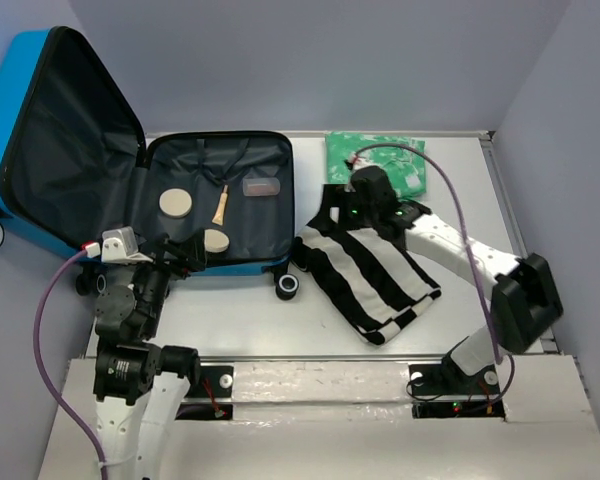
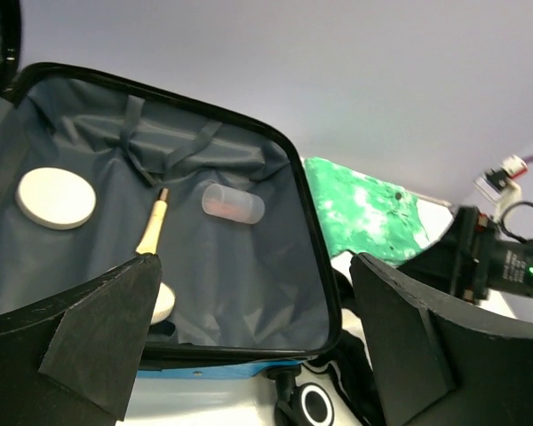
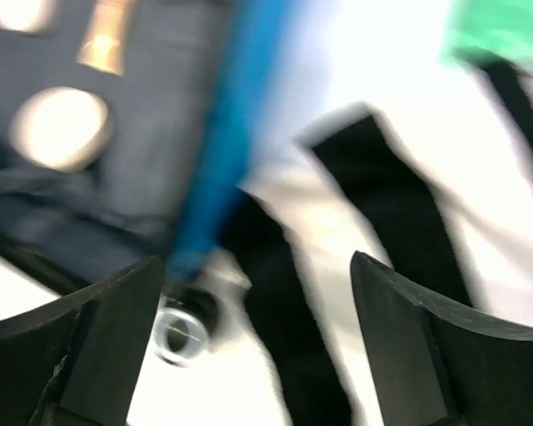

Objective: Pack the luggage

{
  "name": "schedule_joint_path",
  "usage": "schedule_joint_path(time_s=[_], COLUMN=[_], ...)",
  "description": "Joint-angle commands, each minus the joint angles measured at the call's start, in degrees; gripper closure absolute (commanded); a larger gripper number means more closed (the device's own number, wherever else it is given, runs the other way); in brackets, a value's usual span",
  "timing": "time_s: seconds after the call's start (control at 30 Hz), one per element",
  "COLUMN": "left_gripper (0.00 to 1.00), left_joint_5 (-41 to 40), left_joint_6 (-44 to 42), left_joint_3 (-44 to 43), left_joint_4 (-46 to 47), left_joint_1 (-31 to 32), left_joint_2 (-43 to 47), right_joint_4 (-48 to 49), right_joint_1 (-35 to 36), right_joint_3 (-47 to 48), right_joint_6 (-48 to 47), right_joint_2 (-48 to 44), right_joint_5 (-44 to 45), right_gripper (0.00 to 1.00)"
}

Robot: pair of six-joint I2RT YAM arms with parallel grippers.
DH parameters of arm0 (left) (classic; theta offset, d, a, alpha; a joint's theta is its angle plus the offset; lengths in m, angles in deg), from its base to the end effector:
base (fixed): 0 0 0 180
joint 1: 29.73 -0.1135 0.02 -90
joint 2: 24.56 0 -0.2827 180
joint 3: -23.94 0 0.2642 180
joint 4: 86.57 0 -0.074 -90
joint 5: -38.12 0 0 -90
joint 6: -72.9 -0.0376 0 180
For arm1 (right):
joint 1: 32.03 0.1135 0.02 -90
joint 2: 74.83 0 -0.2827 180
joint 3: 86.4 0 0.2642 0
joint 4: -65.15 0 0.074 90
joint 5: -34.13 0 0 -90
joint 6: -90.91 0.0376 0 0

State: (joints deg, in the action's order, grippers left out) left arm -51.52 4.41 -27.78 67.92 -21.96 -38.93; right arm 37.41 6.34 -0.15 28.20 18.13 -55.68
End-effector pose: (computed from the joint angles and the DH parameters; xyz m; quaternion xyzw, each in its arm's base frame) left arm 0.0648 -0.0091 0.3668 -0.0730 0.6262 -0.1981 0.7506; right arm 0.3051 0.2414 0.3018 -0.0846 0.8807 0.2514 0.3924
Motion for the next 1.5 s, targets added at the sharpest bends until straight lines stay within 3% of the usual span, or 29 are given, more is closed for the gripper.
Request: schedule_joint_path(time_s=[0.0,0.03,0.1,0.3,0.4,0.53,0.6,0.73,0.83,0.97,1.0,1.1,1.2,1.47], left_gripper=[0.01,0.01,0.01,0.01,0.01,0.01,0.01,0.01,0.01,0.01,0.01,0.01,0.01,0.01], left_joint_5=[6.7,8.2,9.1,12.3,14.1,16.2,17.7,21.6,23.9,26.6,26.8,28.5,32.1,35.9], left_joint_6=[-0.6,-0.7,-0.9,-1.6,-1.3,-0.4,0.0,1.7,2.5,2.7,2.9,3.4,5.3,6.3], left_joint_3=[0.8,0.9,0.9,0.8,0.4,0.4,0.3,0.5,1.0,1.0,1.1,1.6,2.3,-0.3], left_joint_4=[4.6,4.9,5.0,5.7,6.3,7.5,7.9,9.2,10.5,11.1,11.1,11.6,14.3,16.2], left_joint_1=[0.0,0.0,0.0,0.0,0.0,0.0,0.0,0.0,0.0,0.1,0.1,0.1,0.1,1.7], left_joint_2=[-2.9,-3.7,-4.5,-6.1,-7.2,-8.7,-9.4,-10.1,-10.5,-10.2,-10.1,-9.7,-10.1,-11.7], right_joint_4=[-2.3,-4.2,-4.8,-4.3,-4.2,-4.2,-5.3,-5.4,-5.3,-6.3,-5.9,-9.2,-14.4,-24.4], right_joint_1=[-7.4,-7.4,-7.4,-6.9,-6.1,-6.3,-8.6,-21.8,-29.6,-38.0,-38.0,-38.0,-38.5,-49.4], right_joint_3=[-13.8,-15.4,-21.3,-31.6,-31.4,-30.9,-32.9,-39.2,-42.3,-36.4,-34.8,-27.6,-24.3,-30.6], right_joint_6=[-1.7,-1.9,-0.9,0.9,1.8,5.0,9.5,11.7,9.9,5.1,1.7,-0.1,1.4,5.8], right_joint_2=[-10.4,-11.3,-14.8,-19.9,-14.1,-7.0,-7.6,-16.7,-24.3,-23.2,-22.7,-22.2,-26.3,-30.2], right_joint_5=[2.1,2.3,0.3,-2.2,-5.4,-2.4,-0.5,1.3,2.0,2.1,1.8,2.9,10.3,7.0], right_gripper=[0.20,0.32,0.43,0.45,0.39,0.43,0.45,0.47,0.42,0.31,0.24,0.16,0.01,0.00])
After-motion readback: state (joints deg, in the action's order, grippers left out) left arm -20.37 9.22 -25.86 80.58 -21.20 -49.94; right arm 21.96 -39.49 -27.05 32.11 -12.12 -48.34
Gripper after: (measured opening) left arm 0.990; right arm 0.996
